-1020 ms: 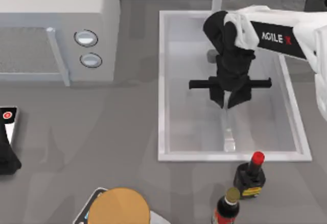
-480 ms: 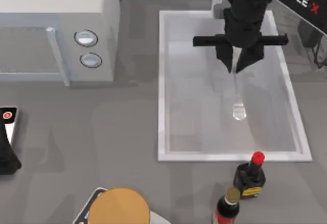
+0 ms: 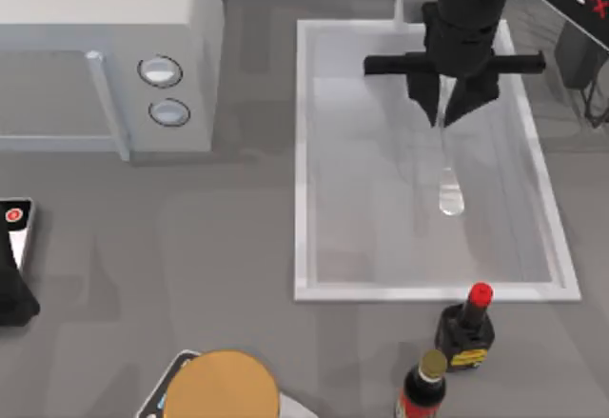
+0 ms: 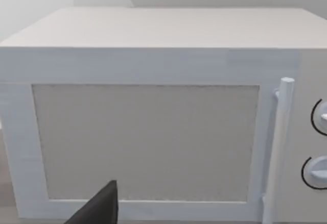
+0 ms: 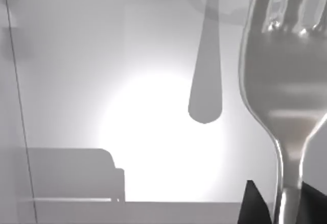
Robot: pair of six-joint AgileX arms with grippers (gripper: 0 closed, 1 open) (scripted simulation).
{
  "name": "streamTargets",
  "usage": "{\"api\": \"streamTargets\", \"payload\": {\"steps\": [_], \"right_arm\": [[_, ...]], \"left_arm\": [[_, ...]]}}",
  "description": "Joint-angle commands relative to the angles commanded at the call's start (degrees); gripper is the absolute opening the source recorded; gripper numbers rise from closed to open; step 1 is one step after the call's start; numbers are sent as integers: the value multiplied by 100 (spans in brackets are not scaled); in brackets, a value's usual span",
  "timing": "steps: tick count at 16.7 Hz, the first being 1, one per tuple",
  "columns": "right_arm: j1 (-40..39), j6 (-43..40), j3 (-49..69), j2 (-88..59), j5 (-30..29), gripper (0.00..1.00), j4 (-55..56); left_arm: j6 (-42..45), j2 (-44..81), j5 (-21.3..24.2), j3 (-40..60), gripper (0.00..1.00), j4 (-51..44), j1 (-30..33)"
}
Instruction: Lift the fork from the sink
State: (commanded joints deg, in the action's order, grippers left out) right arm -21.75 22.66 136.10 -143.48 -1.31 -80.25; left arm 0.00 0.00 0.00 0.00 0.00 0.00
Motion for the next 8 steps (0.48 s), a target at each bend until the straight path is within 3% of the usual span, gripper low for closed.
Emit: {"api": "streamTargets", "payload": {"steps": [4, 8], "right_arm": [[466, -470, -869, 841, 25, 0, 57], [1217, -1228, -2551, 2286, 64, 0, 129]], "left_arm": [[0, 0, 0, 0, 100, 0, 0], [0, 0, 0, 0, 100, 0, 0]]}}
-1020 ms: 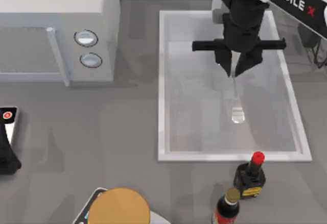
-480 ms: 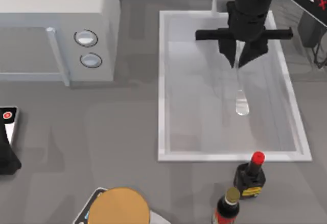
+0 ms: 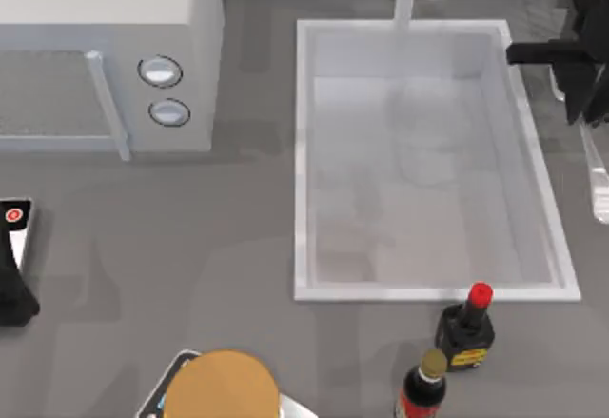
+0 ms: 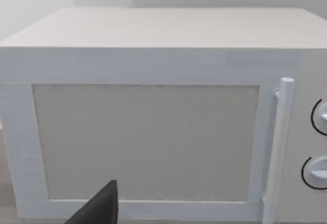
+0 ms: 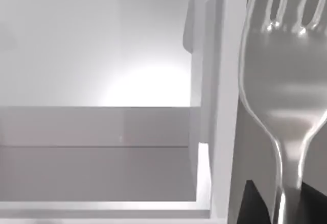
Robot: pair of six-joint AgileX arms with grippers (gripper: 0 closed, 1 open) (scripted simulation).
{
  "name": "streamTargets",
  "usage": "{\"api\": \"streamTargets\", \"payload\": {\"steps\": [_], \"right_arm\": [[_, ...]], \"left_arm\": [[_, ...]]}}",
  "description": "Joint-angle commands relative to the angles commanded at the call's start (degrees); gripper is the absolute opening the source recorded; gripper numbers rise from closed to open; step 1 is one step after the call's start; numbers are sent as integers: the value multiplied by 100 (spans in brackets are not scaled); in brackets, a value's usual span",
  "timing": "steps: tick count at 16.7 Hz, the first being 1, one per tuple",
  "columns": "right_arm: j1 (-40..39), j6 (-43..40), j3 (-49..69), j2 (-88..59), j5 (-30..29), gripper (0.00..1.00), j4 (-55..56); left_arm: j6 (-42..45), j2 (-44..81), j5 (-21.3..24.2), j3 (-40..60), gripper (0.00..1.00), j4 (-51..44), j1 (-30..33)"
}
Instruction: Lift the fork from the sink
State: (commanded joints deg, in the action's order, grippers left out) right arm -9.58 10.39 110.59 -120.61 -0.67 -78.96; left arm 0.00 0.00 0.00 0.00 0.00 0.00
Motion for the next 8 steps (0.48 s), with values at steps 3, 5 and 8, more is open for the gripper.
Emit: {"api": "streamTargets", "payload": {"steps": [3, 5, 8], "right_arm": [[591, -596, -1307, 1137, 31, 0, 53], [924, -931, -1924, 1733, 49, 0, 80], [1219, -1229, -2394, 2197, 64, 0, 96]], "left_arm": [[0, 0, 0, 0, 100, 0, 0], [0, 0, 0, 0, 100, 0, 0], [0, 0, 0, 0, 100, 0, 0]]}}
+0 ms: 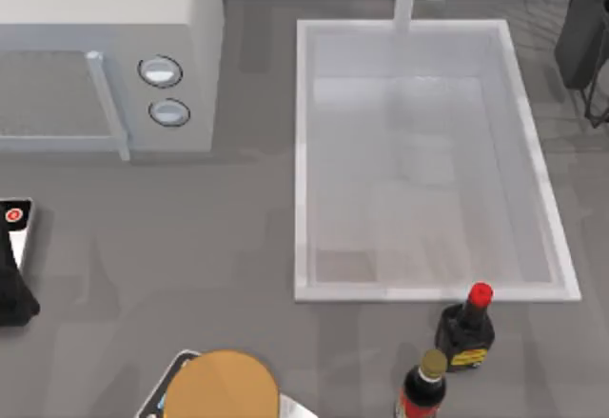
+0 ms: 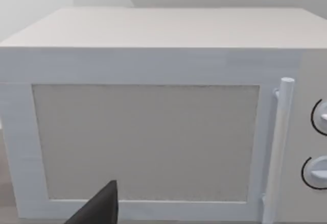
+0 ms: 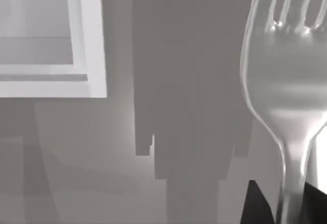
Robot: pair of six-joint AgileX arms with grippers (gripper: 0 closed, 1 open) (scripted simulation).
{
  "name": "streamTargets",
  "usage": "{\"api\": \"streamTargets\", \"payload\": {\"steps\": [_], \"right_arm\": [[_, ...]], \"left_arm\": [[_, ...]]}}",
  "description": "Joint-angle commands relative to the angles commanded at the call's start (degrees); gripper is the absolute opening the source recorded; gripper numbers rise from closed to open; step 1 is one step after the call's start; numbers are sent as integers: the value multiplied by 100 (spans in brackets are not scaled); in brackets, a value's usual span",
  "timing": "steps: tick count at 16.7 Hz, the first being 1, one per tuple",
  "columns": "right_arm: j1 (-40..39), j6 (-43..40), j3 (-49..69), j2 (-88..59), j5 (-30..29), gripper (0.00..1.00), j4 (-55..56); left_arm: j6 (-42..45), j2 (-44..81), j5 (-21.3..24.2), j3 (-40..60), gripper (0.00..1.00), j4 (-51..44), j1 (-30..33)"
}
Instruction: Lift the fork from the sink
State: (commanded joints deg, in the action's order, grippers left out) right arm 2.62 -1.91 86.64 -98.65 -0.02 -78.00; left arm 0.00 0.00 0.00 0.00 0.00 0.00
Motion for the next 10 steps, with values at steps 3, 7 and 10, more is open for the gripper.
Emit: {"api": "streamTargets", "payload": {"steps": [3, 7, 10], "right_arm": [[23, -23, -34, 33, 1, 0, 1], [-4, -11, -108, -1, -5, 0, 85], [-4, -5, -610, -92, -4, 0, 666]], "left_arm": [[0, 0, 0, 0, 100, 0, 0], [0, 0, 0, 0, 100, 0, 0], [0, 0, 0, 0, 100, 0, 0]]}}
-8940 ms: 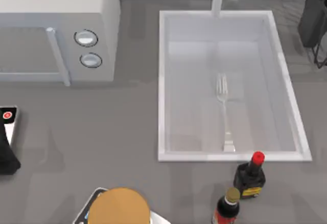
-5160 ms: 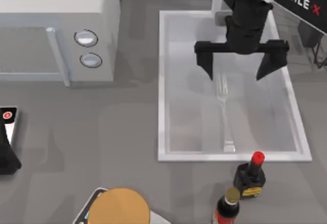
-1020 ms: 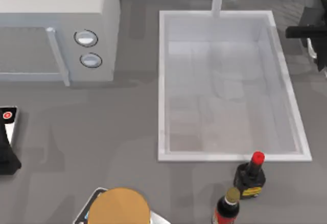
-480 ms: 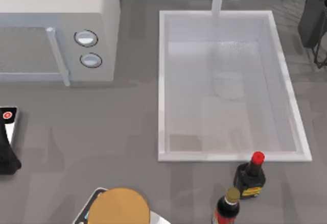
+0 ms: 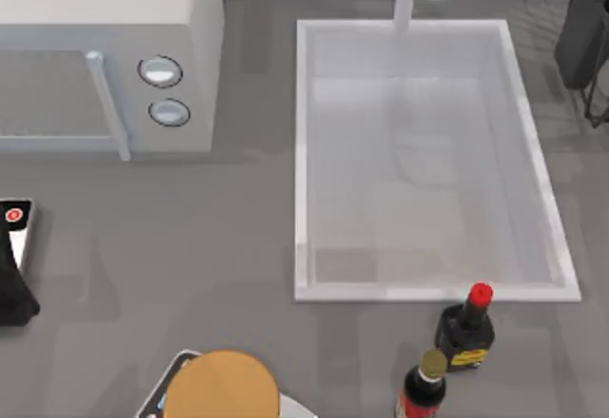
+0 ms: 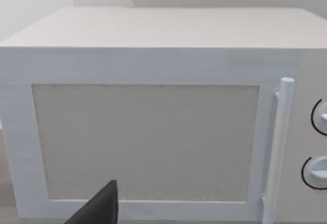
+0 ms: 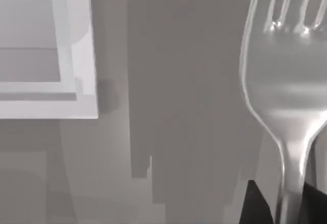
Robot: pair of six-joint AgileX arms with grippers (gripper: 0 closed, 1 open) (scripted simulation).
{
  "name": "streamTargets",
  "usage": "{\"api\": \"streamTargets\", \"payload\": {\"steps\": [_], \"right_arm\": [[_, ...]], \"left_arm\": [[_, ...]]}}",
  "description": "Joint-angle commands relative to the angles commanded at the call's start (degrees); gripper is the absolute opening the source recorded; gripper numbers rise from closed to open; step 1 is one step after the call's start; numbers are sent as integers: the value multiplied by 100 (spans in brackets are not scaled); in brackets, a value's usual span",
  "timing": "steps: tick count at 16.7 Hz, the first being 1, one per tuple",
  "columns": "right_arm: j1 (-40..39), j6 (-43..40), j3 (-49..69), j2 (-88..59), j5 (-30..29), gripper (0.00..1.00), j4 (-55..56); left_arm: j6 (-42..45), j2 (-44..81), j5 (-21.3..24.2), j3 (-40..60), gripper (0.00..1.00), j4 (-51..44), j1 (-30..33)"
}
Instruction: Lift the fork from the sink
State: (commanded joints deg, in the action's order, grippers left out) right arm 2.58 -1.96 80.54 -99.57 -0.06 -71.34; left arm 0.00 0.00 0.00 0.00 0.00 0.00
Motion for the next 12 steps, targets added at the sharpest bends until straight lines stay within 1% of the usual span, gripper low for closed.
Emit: {"api": "streamTargets", "payload": {"steps": [4, 6, 11, 12], "right_arm": [[1, 9, -939, -188, 3, 0, 1255], [1, 13, -1302, -270, 4, 0, 1649], [1, 14, -1449, -315, 4, 0, 1801], [1, 14, -1449, -315, 4, 8, 1801]], "left_arm": [[0, 0, 0, 0, 100, 0, 0], [0, 0, 0, 0, 100, 0, 0], [0, 0, 0, 0, 100, 0, 0], [0, 0, 0, 0, 100, 0, 0]]}}
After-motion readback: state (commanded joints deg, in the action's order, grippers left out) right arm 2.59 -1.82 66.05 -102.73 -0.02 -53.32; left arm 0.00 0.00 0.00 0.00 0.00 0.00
